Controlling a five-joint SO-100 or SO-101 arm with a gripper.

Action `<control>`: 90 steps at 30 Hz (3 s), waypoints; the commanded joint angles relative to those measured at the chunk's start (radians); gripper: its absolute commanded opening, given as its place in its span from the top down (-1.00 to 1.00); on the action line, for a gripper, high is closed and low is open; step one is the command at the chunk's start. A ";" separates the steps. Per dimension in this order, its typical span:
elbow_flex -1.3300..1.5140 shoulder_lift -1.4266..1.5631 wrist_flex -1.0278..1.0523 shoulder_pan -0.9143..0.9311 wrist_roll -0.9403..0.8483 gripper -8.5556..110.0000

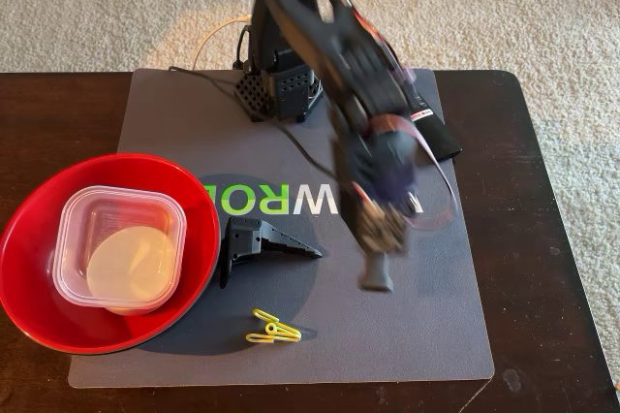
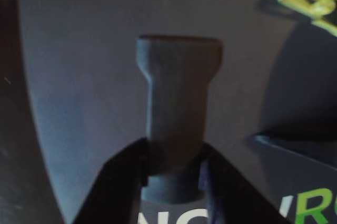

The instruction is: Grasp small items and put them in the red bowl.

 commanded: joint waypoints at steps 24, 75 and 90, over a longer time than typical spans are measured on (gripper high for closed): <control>-0.104 -0.011 0.086 0.940 0.155 0.42; 0.627 0.058 -0.405 0.489 -0.153 0.44; 0.729 0.169 -0.394 0.434 -0.064 0.85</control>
